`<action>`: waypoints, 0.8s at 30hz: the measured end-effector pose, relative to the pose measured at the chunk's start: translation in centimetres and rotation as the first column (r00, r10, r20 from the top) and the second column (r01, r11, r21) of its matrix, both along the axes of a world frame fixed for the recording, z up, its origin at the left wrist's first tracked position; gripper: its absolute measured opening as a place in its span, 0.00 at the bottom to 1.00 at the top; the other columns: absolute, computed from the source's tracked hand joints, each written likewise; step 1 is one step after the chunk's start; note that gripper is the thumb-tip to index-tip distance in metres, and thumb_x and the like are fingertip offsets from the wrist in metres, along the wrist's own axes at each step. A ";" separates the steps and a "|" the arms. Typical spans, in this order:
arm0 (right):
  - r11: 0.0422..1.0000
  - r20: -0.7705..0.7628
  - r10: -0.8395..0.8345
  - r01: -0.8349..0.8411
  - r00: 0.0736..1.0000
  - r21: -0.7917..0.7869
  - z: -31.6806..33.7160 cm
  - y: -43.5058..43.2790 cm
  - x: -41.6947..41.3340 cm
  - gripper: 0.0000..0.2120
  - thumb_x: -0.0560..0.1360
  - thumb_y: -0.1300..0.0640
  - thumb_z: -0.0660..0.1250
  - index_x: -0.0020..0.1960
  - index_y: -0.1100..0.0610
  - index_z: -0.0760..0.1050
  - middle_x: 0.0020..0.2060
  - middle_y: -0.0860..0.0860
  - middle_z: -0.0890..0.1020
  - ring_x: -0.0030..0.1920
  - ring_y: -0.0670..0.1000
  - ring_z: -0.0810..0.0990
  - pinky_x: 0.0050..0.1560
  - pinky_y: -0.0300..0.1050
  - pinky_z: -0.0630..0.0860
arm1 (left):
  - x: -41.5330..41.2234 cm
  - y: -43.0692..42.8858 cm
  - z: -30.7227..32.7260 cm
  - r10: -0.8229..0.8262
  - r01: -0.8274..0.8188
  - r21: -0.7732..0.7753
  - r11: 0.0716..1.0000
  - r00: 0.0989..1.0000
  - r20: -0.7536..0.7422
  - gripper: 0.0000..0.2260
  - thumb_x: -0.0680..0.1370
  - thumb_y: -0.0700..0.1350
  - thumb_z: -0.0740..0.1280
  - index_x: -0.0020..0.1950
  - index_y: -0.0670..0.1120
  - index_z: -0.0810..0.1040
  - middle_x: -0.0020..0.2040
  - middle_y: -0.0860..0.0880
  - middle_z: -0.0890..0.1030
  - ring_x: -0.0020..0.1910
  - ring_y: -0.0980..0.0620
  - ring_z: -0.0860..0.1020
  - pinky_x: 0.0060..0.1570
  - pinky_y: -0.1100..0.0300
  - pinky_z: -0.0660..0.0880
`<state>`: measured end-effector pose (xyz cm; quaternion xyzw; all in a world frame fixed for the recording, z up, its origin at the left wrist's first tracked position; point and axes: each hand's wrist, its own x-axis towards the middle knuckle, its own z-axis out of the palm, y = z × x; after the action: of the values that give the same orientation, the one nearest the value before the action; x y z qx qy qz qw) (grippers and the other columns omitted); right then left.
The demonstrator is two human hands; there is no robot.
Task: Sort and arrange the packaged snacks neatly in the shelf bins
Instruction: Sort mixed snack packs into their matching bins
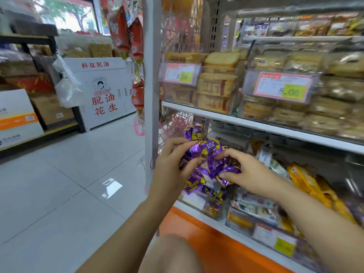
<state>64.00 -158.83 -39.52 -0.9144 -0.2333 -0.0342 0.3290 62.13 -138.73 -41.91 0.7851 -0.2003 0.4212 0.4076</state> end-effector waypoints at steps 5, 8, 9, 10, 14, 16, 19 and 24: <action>0.995 0.080 -0.092 0.088 0.993 0.051 1.7 -5.6 -8.1 0.16 0.70 0.54 0.73 0.48 0.37 0.71 0.48 0.38 0.78 0.48 0.40 0.76 0.52 0.38 0.71 | -4.3 -5.4 1.4 -0.123 0.122 0.026 0.992 0.991 0.046 0.17 0.72 0.48 0.67 0.57 0.39 0.80 0.53 0.50 0.73 0.52 0.63 0.70 0.56 0.77 0.64; 0.975 0.116 -0.195 0.180 0.974 0.129 2.4 -9.4 -12.6 0.18 0.70 0.54 0.74 0.51 0.37 0.71 0.50 0.36 0.78 0.51 0.40 0.76 0.53 0.40 0.71 | -6.3 -9.8 2.6 -0.229 0.228 0.031 0.973 0.969 0.091 0.17 0.72 0.47 0.68 0.57 0.39 0.80 0.53 0.50 0.72 0.53 0.64 0.69 0.58 0.77 0.63; 0.966 0.123 -0.228 0.209 0.966 0.151 2.5 -10.8 -14.0 0.19 0.70 0.55 0.74 0.52 0.36 0.70 0.51 0.35 0.78 0.51 0.39 0.76 0.53 0.40 0.71 | -6.8 -11.4 2.9 -0.264 0.262 0.034 0.965 0.958 0.113 0.17 0.72 0.47 0.68 0.57 0.39 0.80 0.53 0.50 0.72 0.53 0.64 0.69 0.58 0.77 0.63; 0.957 0.125 -0.262 0.241 0.957 0.163 2.4 -12.1 -15.4 0.20 0.70 0.55 0.74 0.53 0.36 0.70 0.51 0.36 0.78 0.52 0.39 0.76 0.53 0.40 0.71 | -7.2 -12.9 3.1 -0.298 0.294 0.044 0.955 0.945 0.137 0.17 0.72 0.47 0.68 0.57 0.40 0.80 0.53 0.50 0.73 0.53 0.64 0.69 0.58 0.76 0.63; 0.904 0.107 -0.399 0.371 0.911 0.213 1.7 -17.5 -20.3 0.20 0.71 0.58 0.73 0.53 0.37 0.71 0.50 0.36 0.79 0.51 0.39 0.77 0.54 0.37 0.71 | -8.8 -19.3 2.9 -0.457 0.448 0.095 0.889 0.878 0.144 0.16 0.72 0.47 0.68 0.58 0.43 0.79 0.54 0.52 0.73 0.54 0.67 0.69 0.59 0.76 0.62; 0.874 0.103 -0.460 0.429 0.882 0.229 1.3 -19.9 -22.2 0.23 0.71 0.60 0.73 0.52 0.34 0.70 0.48 0.35 0.78 0.47 0.38 0.77 0.50 0.34 0.71 | -9.5 -22.5 2.2 -0.559 0.549 0.109 0.829 0.823 0.102 0.16 0.73 0.48 0.67 0.60 0.49 0.76 0.55 0.54 0.72 0.56 0.70 0.68 0.60 0.75 0.62; 0.822 0.050 -0.533 0.502 0.845 0.268 0.5 -23.4 -24.4 0.25 0.71 0.63 0.72 0.50 0.32 0.70 0.47 0.32 0.78 0.47 0.36 0.77 0.48 0.32 0.73 | -9.7 -26.9 1.4 -0.642 0.630 0.147 0.763 0.764 0.061 0.16 0.73 0.49 0.67 0.61 0.51 0.74 0.55 0.55 0.70 0.57 0.69 0.68 0.60 0.74 0.63; 0.697 0.050 -0.684 0.631 0.728 0.341 -1.2 -29.3 -25.1 0.19 0.70 0.61 0.73 0.51 0.39 0.74 0.49 0.43 0.81 0.50 0.36 0.76 0.52 0.34 0.72 | -8.9 -33.0 0.6 -0.654 0.640 0.214 0.738 0.757 -0.010 0.15 0.74 0.52 0.64 0.59 0.54 0.73 0.55 0.56 0.70 0.52 0.63 0.72 0.54 0.75 0.65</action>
<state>38.94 -188.09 -40.69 -0.8692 0.0904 -0.2640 0.4082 53.21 -171.72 -41.26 0.6898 -0.5159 0.2560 0.4387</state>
